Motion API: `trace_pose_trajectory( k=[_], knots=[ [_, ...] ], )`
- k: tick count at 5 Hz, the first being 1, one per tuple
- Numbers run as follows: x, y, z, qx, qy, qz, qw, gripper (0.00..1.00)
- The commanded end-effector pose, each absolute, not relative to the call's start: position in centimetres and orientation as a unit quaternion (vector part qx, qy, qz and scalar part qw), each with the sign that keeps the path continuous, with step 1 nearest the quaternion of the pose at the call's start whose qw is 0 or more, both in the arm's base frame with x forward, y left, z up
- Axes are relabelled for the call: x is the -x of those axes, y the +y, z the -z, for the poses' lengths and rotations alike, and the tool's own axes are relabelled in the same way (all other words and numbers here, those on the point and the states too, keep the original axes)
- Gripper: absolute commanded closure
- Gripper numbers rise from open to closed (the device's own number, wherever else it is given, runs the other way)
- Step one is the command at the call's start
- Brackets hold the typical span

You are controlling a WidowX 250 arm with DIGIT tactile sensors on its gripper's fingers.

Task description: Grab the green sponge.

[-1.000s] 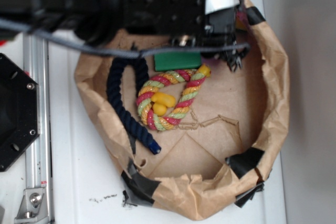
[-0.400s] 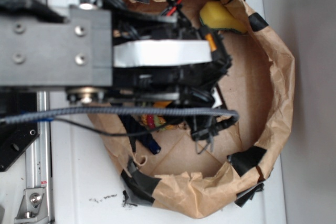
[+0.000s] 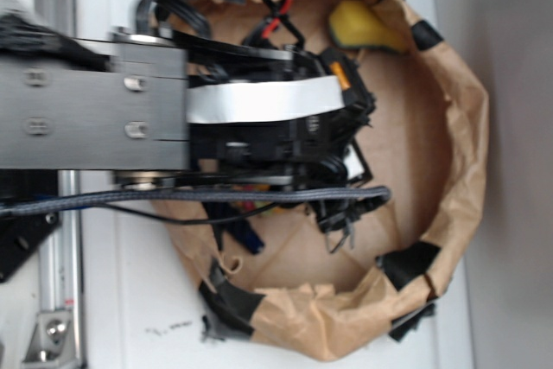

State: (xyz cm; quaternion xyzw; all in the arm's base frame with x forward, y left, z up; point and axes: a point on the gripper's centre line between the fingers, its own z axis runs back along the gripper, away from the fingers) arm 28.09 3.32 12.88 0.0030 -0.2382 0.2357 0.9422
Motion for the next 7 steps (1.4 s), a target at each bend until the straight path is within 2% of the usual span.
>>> trace_pose_trajectory(
  k=[1,3,6,7],
  knots=[
    [-29.5,10.4,-11.2,-0.041,-0.253,-0.311,0.915,0.0],
    [-30.2,12.0,-9.8,-0.068,-0.244,-0.338,0.907,0.0],
    [-29.7,12.7,-8.9,-0.089,-0.235,-0.323,0.912,0.0],
    [-28.4,12.5,-8.2,-0.06,-0.218,-0.324,0.919,0.0]
  ],
)
